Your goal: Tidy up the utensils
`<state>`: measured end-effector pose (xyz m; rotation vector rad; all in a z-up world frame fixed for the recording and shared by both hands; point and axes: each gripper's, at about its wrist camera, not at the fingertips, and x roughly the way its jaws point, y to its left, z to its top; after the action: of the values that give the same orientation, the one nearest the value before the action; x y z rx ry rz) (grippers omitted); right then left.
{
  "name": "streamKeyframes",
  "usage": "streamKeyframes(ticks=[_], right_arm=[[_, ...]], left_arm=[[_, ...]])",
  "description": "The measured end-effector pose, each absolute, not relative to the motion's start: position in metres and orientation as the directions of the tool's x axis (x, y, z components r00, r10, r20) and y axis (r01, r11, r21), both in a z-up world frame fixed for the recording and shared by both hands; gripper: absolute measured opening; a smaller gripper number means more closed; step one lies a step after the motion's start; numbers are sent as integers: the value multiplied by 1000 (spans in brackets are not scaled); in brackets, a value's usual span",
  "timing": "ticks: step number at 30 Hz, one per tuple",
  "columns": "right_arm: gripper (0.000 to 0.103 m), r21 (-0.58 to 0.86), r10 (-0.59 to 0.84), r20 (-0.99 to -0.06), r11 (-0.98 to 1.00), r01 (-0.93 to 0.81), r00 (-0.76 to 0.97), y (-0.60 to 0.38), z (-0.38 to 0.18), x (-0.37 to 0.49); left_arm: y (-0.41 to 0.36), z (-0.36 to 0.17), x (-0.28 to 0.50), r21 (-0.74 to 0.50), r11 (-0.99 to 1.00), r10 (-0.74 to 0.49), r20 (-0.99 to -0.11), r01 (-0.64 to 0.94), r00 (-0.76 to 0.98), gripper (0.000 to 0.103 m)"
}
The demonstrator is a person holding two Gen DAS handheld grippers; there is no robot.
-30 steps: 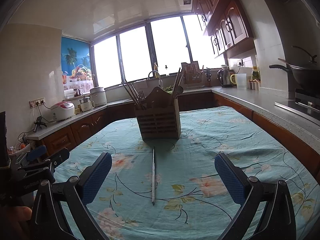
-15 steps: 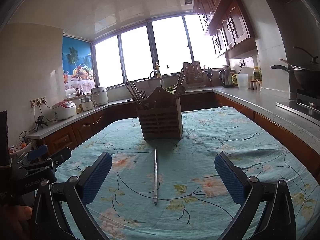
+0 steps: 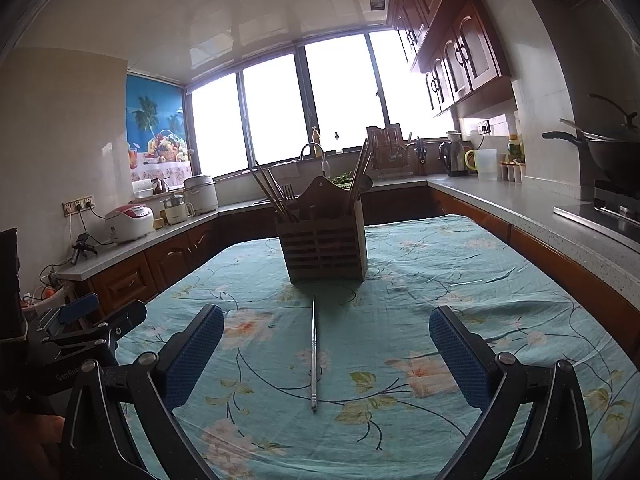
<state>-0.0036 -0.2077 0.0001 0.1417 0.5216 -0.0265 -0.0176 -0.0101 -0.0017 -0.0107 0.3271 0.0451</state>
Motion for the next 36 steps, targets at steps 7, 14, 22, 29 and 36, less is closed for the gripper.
streamKeyframes(ticks=[7, 14, 22, 29, 36], right_arm=[[103, 130, 14, -497, 990, 58, 868, -208, 1, -3], [103, 129, 15, -496, 990, 56, 868, -208, 1, -3], [103, 131, 15, -497, 990, 58, 868, -208, 2, -3], [103, 132, 17, -503, 990, 57, 864, -210, 1, 0], [103, 134, 16, -517, 989, 63, 856, -212, -1, 4]], left_arm=[[-13, -2, -18, -3, 999, 34, -318, -37, 947, 102], [-15, -2, -18, -5, 999, 30, -320, -34, 947, 102], [-16, -1, -17, -8, 1000, 26, -322, -30, 946, 102], [-18, 0, -15, -12, 1000, 22, -325, -27, 945, 102], [-22, 1, -12, -15, 1000, 15, -337, -21, 941, 102]])
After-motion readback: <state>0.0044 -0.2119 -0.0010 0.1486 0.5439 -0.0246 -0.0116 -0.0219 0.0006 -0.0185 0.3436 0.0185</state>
